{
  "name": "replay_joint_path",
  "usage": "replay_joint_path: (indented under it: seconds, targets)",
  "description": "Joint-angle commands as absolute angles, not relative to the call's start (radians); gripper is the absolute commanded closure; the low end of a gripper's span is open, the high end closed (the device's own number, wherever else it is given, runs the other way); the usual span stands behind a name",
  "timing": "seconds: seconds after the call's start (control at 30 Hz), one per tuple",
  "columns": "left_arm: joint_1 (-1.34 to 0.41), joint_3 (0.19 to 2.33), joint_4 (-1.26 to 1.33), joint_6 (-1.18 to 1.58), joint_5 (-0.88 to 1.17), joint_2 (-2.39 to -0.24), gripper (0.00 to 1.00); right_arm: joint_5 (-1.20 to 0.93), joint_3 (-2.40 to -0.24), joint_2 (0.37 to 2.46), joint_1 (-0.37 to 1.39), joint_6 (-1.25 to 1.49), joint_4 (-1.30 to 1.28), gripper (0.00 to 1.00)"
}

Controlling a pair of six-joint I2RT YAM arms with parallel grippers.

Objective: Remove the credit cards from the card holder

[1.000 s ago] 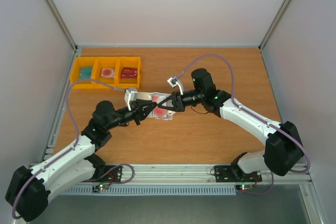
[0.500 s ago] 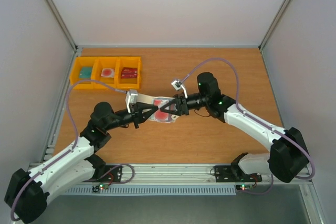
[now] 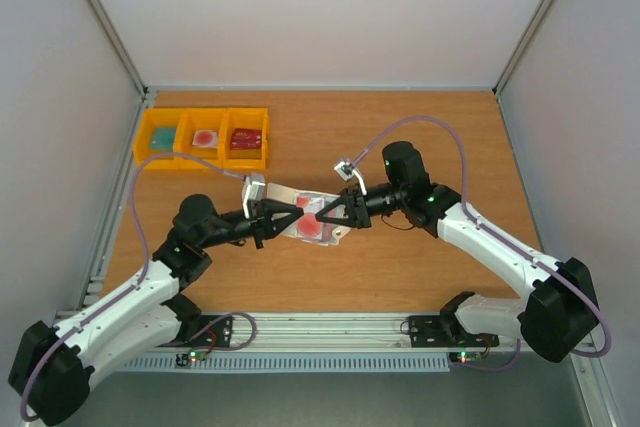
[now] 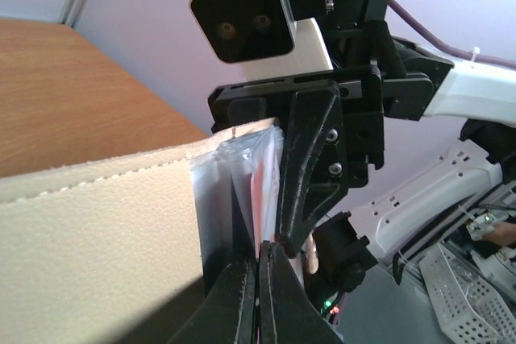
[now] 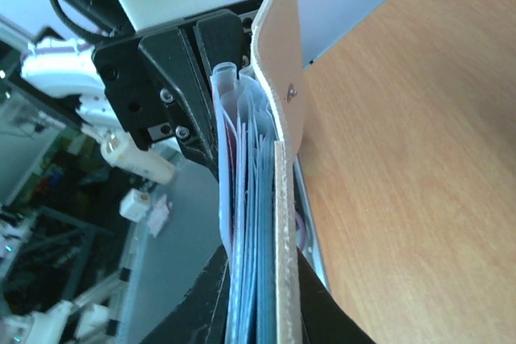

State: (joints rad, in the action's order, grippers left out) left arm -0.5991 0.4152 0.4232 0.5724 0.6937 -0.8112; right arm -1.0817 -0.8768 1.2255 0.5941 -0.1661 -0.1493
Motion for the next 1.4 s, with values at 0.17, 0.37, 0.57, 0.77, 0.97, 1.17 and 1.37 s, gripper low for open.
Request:
replay_joint_path:
  seconds: [0.17, 0.37, 0.57, 0.77, 0.97, 1.17, 1.37]
  targets:
    - [-0.565, 0.473, 0.472, 0.526, 0.804, -0.792, 0.98, -1.123, -0.949, 1.182, 0.574, -0.304, -0.351, 0.99]
    - [-0.551, 0.492, 0.47, 0.547, 0.875, -0.816, 0.93, -1.128, -1.016, 1.174, 0.573, -0.403, -0.461, 0.95]
    - [-0.54, 0.525, 0.434, 0.534, 0.957, -0.833, 0.8, -1.134, -1.065, 1.176, 0.573, -0.491, -0.552, 0.91]
    - [-0.559, 0.534, 0.401, 0.53, 0.925, -0.862, 0.78, -1.154, -1.071, 1.175, 0.574, -0.481, -0.533, 0.9]
    - [-0.6, 0.548, 0.395, 0.522, 0.873, -0.89, 0.91, -1.172, -1.087, 1.169, 0.573, -0.476, -0.529, 0.89]
    - [-0.599, 0.547, 0.391, 0.513, 0.886, -0.878, 1.0, -1.162, -1.089, 1.151, 0.574, -0.52, -0.582, 0.89]
    - [-0.581, 0.546, 0.38, 0.526, 0.922, -0.867, 0.9, -1.166, -1.091, 1.151, 0.572, -0.531, -0.595, 0.86]
